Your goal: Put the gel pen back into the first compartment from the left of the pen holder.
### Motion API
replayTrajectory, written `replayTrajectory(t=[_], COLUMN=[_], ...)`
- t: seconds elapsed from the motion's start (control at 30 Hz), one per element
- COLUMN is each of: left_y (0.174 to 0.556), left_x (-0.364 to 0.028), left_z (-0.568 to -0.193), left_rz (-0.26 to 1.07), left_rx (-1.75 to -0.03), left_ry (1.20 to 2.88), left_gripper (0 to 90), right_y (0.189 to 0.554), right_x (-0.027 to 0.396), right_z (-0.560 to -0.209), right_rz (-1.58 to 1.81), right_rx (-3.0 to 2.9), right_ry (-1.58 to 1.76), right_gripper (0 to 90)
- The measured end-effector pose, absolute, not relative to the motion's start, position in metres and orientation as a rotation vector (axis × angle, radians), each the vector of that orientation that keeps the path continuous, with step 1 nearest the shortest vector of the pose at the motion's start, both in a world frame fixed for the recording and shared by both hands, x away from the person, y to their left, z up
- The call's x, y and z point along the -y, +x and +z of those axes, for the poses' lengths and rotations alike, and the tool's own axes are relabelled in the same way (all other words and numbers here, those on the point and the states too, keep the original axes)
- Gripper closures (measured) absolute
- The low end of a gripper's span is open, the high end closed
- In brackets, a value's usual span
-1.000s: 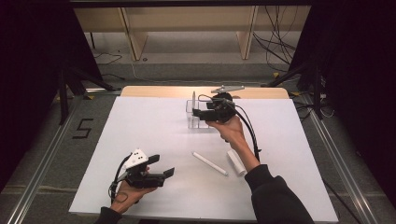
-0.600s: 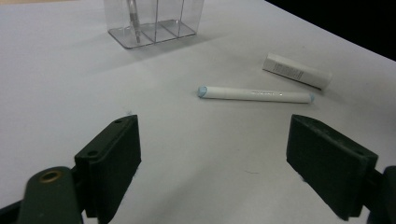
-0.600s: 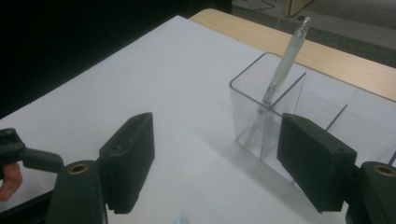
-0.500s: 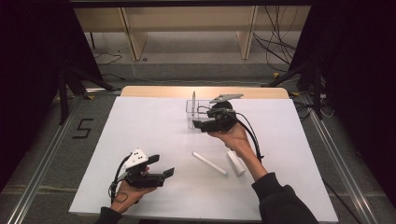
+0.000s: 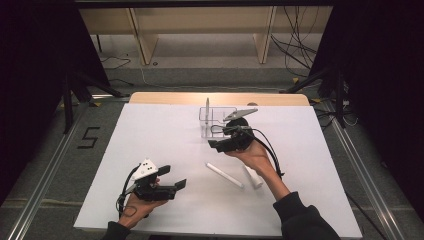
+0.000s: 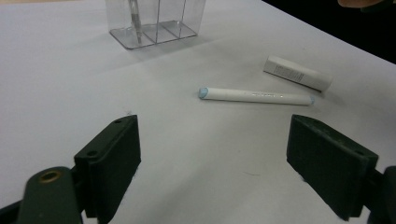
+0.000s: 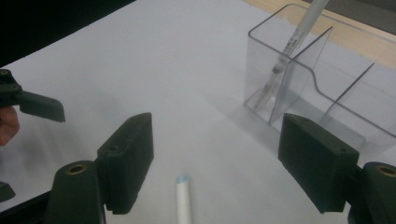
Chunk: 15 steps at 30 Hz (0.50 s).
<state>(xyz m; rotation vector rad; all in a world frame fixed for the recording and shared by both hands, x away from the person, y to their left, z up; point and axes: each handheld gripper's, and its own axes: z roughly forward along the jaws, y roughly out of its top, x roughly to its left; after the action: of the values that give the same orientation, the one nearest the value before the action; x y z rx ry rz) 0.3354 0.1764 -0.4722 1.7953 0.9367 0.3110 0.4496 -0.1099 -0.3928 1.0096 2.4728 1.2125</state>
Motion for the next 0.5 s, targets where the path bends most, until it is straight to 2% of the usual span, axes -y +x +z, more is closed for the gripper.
replayTrajectory(t=[0.5], left_y=[0.336], left_x=[-0.176], left_z=[-0.472], left_rz=[0.309], left_rx=[-0.935], left_ry=[1.796], left_gripper=[17.2], right_y=[0.443], right_x=[0.101], right_z=[-0.405], right_rz=[1.137], right_rx=[-2.557], right_ry=[0.967], right_gripper=[25.9])
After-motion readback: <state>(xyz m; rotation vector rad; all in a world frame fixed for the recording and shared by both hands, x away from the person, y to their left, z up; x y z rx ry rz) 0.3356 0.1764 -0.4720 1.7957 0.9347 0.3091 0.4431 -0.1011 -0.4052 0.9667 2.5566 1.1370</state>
